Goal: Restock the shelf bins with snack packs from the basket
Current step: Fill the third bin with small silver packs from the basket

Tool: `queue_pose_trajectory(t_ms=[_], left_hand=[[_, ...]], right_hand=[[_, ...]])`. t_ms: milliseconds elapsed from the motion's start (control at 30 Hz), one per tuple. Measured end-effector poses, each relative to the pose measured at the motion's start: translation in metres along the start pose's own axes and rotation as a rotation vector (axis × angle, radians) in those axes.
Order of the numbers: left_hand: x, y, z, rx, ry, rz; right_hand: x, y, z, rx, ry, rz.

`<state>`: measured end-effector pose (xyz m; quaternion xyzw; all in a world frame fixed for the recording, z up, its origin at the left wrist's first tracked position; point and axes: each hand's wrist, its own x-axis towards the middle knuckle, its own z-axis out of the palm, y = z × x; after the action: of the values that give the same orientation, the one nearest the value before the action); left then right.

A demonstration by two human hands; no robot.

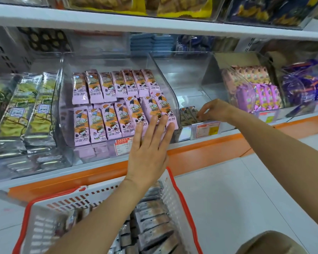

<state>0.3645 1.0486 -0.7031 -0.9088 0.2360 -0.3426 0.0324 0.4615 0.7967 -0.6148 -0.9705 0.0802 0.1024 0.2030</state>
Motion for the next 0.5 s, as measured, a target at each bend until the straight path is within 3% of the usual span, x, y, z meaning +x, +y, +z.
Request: queue_pose_trajectory(t_ms=[133, 333, 500], left_hand=[[0.0, -0.001, -0.004, 0.011, -0.042, 0.007], [0.0, -0.003, -0.015, -0.003, -0.106, 0.006], [-0.014, -0.009, -0.028, -0.14, -0.001, 0.038]], right_hand=[[-0.006, 0.006, 0.003, 0.129, 0.162, -0.019], [-0.044, -0.004, 0.009, 0.403, 0.436, -0.241], [-0.107, -0.04, 0.032, 0.516, 0.468, -0.509]])
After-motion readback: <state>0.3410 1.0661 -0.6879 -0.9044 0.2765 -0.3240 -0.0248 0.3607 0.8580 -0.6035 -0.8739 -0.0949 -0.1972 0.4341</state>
